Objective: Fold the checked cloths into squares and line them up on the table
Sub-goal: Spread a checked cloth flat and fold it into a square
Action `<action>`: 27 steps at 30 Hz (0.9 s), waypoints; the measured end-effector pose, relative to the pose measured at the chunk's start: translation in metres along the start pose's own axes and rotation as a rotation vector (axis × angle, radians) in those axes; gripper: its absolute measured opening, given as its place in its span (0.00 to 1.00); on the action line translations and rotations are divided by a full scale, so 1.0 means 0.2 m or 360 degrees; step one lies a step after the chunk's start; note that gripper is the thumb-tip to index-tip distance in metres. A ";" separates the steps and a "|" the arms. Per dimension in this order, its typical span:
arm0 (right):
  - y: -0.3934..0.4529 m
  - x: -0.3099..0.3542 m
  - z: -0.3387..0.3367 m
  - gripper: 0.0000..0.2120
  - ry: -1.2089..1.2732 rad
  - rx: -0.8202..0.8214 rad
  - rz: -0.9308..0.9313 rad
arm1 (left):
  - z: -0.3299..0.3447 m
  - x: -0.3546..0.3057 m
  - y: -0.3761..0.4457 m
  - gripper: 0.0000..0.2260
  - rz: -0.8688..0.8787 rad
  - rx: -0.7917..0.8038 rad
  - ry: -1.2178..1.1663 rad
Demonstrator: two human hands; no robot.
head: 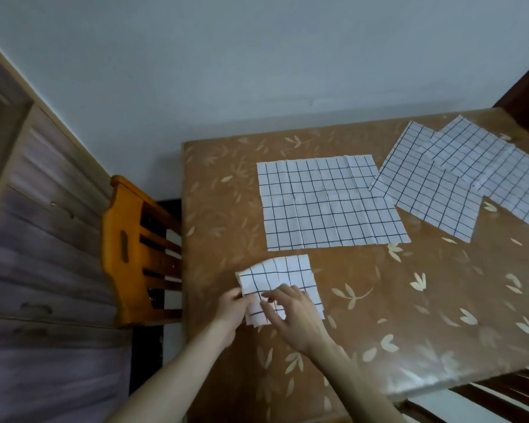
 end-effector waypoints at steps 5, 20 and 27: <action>0.06 -0.34 0.10 0.21 -0.0102 0.0151 0.0600 | -0.09 0.10 0.17 0.17 0.0010 -0.0079 0.0588; 0.47 -0.66 0.15 0.19 -0.0360 0.0300 0.0519 | -0.02 -0.04 0.45 0.08 0.0471 -0.0409 0.0557; 0.44 -0.73 0.06 0.09 0.0471 0.0321 0.0523 | -0.06 -0.01 0.45 0.17 0.0573 -0.0287 0.0513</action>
Point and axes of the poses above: each hand's wrist, its own y-axis towards the middle knuckle, its own z-axis out of the palm, x = y × z, the point moved 2 cm from there along y, towards the middle knuckle, and after that the axes turned 10 degrees about -y, right-handed, at the moved point
